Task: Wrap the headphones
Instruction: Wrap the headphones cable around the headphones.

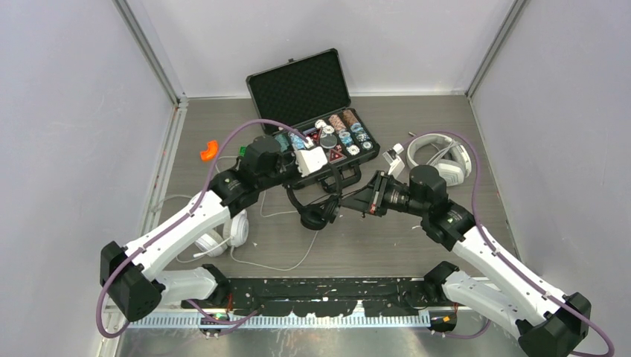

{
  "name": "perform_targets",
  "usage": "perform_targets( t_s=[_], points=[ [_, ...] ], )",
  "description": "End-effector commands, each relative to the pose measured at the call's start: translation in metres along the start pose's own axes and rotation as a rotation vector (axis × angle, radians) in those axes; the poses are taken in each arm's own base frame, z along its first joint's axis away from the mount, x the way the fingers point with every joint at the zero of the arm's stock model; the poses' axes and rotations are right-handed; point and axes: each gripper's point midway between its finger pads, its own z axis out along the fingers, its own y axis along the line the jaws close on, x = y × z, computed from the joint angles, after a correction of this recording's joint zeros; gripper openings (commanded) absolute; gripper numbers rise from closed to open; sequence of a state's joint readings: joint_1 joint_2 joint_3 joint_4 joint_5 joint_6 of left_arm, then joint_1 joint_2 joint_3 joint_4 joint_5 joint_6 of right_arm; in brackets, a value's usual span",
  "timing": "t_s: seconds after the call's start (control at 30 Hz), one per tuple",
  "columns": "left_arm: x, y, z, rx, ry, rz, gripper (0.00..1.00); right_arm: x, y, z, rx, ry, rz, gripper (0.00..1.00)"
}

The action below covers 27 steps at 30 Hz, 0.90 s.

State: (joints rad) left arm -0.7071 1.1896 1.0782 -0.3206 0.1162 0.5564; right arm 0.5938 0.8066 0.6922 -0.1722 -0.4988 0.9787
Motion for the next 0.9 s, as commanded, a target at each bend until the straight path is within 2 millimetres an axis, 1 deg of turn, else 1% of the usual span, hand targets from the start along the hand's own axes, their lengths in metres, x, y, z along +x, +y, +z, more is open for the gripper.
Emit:
perform_targets(
  t_s=[0.0, 0.03, 0.17, 0.33, 0.4, 0.57, 0.67, 0.7, 0.8, 0.87],
  points=[
    [0.032, 0.004, 0.004, -0.087, 0.131, 0.017, 0.00, -0.025, 0.047, -0.003, -0.174, -0.087, 0.003, 0.00],
    [0.034, 0.003, 0.005, -0.093, 0.140, 0.016, 0.00, -0.026, 0.048, -0.002, -0.183, -0.091, 0.014, 0.00],
    [0.034, 0.003, 0.009, -0.108, 0.151, 0.014, 0.00, -0.031, 0.040, 0.001, -0.156, -0.123, 0.037, 0.00],
    [0.033, 0.002, 0.014, -0.140, 0.180, 0.001, 0.00, -0.034, 0.026, 0.010, -0.109, -0.138, 0.066, 0.03],
    [0.036, -0.002, 0.018, -0.142, 0.199, -0.014, 0.00, -0.036, 0.021, 0.014, -0.092, -0.140, 0.077, 0.05],
    [0.052, -0.016, 0.028, -0.160, 0.261, -0.124, 0.00, -0.033, 0.003, 0.023, -0.033, -0.125, 0.081, 0.10],
    [0.057, -0.026, 0.034, -0.144, 0.293, -0.207, 0.00, -0.029, -0.012, 0.027, 0.016, -0.113, 0.073, 0.12],
    [0.059, -0.029, 0.037, -0.138, 0.305, -0.227, 0.00, -0.027, -0.022, 0.028, 0.046, -0.108, 0.072, 0.12],
    [0.060, -0.037, 0.043, -0.127, 0.319, -0.290, 0.00, -0.020, -0.047, 0.032, 0.124, -0.092, 0.067, 0.09],
    [0.058, -0.042, 0.048, -0.111, 0.310, -0.336, 0.00, -0.017, -0.059, 0.036, 0.153, -0.089, 0.073, 0.06]
  ],
)
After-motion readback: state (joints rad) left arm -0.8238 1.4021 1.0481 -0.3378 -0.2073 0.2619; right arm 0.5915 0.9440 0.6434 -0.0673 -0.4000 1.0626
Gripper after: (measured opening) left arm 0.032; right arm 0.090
